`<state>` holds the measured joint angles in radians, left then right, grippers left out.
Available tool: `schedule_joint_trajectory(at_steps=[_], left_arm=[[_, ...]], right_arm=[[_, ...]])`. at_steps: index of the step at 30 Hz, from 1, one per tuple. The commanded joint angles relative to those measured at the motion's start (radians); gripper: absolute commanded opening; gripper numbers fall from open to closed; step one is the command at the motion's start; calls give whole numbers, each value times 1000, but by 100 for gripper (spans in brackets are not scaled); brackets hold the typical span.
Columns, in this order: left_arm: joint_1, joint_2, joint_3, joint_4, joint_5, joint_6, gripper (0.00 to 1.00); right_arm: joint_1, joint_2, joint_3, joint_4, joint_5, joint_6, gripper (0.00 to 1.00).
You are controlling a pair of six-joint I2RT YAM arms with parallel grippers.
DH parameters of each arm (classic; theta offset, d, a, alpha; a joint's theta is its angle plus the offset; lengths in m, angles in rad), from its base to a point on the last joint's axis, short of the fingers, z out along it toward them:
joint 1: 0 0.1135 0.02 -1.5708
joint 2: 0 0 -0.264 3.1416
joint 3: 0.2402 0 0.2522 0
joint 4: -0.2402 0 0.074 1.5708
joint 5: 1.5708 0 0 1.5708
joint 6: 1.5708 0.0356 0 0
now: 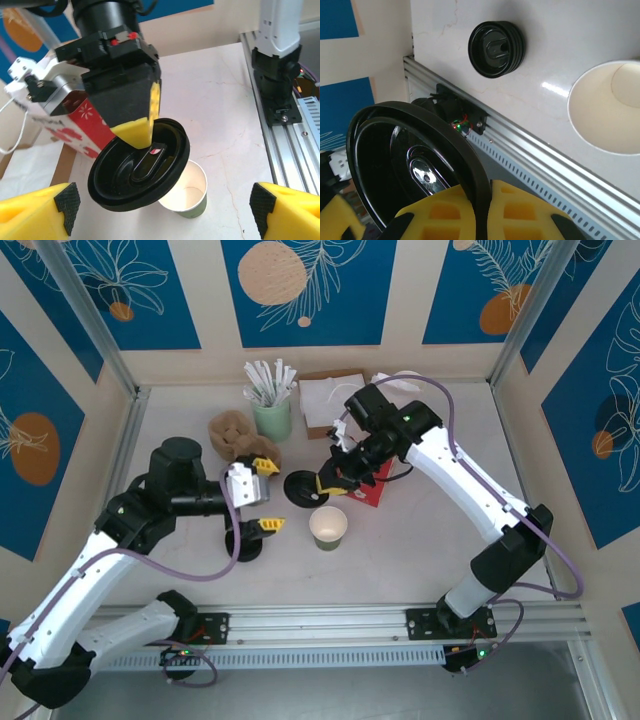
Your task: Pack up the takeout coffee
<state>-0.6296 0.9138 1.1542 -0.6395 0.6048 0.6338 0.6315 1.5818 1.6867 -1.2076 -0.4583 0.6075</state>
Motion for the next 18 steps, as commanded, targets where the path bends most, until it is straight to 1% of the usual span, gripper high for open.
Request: schedule_joint_trajectory(at_steps=[1, 3, 8, 11, 14, 18], left_arm=[[-23, 10, -11, 26, 76, 127, 85], [-31, 22, -14, 25, 66, 152, 82], [-62, 66, 7, 2, -11, 195, 72], [-69, 84, 16, -5, -19, 211, 67], [-74, 100, 27, -12, -2, 222, 66], [-78, 121, 49, -38, -6, 234, 59]], right_arm=[[-9, -22, -10, -68, -118, -37, 0], [-9, -17, -10, -78, -124, -46, 0], [-12, -16, -14, -96, -139, -60, 0], [-12, -18, -22, -96, -147, -59, 0], [-12, -17, -27, -104, -145, -62, 0], [-13, -19, -24, -108, -141, -66, 0]])
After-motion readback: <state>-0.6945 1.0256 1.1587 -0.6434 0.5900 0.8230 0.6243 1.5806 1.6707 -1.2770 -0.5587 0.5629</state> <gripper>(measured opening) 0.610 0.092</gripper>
